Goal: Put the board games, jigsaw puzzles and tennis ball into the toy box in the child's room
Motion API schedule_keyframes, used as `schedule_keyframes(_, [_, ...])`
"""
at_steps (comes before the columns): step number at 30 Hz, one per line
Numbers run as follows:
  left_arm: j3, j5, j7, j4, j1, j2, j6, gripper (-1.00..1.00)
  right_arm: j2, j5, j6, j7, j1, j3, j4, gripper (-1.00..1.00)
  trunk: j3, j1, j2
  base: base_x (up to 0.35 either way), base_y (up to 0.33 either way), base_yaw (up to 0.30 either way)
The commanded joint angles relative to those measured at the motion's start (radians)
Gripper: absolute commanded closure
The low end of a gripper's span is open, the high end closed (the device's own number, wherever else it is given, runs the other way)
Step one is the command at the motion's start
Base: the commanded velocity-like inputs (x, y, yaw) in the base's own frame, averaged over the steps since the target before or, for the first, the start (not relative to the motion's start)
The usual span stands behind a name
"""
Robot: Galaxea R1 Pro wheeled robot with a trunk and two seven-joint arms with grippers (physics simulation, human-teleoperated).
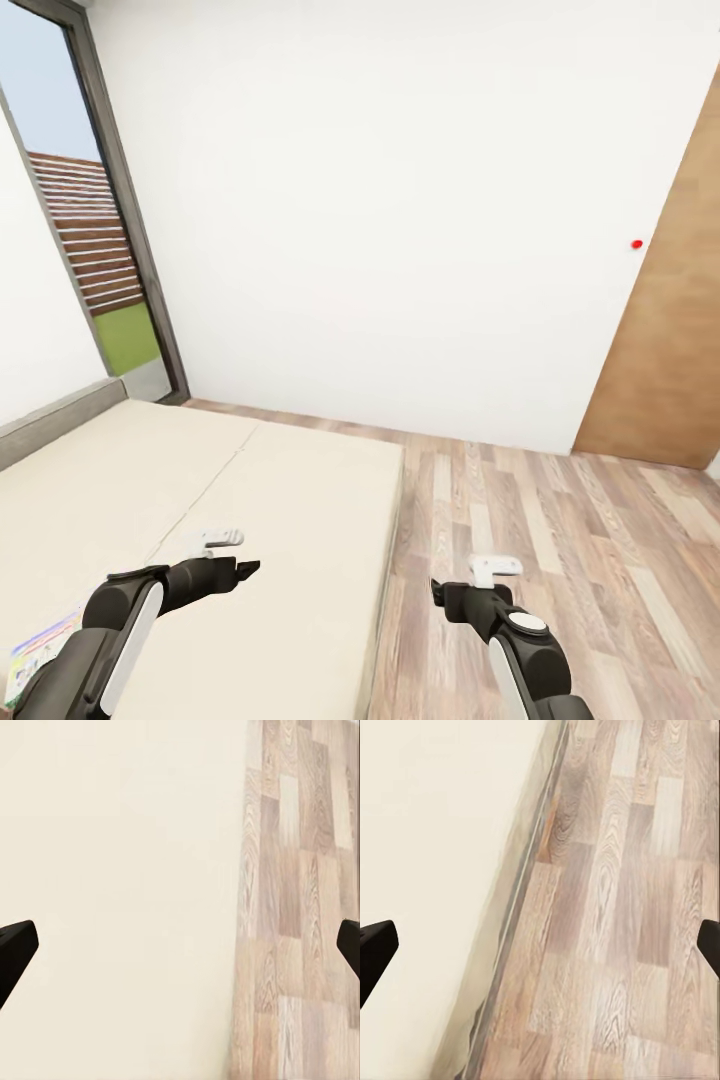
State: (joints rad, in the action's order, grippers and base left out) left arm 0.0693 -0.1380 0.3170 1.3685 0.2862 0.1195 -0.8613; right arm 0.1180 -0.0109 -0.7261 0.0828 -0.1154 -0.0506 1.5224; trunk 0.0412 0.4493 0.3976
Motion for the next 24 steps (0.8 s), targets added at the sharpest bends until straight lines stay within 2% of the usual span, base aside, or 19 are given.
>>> schedule_keyframes(1, [0.001,-0.008,-0.001,0.001,0.001,0.000,-0.007,-1.00,0.000,-0.001,-0.005,0.006,-0.001,-0.002,0.001,-1.00,0.002,0.001,0.002,0.000,0.106,-0.280])
schedule_keyframes(9, [0.001,-0.008,-0.001,0.001,0.001,0.000,-0.007,-1.00,0.000,-0.001,-0.005,0.006,-0.001,-0.002,0.001,-1.00,0.002,0.001,0.002,0.000,0.191,-0.280])
schedule_keyframes(18, [0.001,-0.008,-0.001,0.001,0.001,0.000,-0.007,-1.00,0.000,-0.001,-0.004,0.007,-0.001,-0.002,0.001,-1.00,0.002,0.001,0.002,0.000,0.056,-0.278])
schedule_keyframes(24, [0.001,-0.008,-0.001,0.001,0.001,0.000,-0.008,-1.00,-0.001,0.000,-0.002,0.008,-0.001,-0.003,0.001,-1.00,0.002,0.001,0.002,0.000,0.164,-0.099])
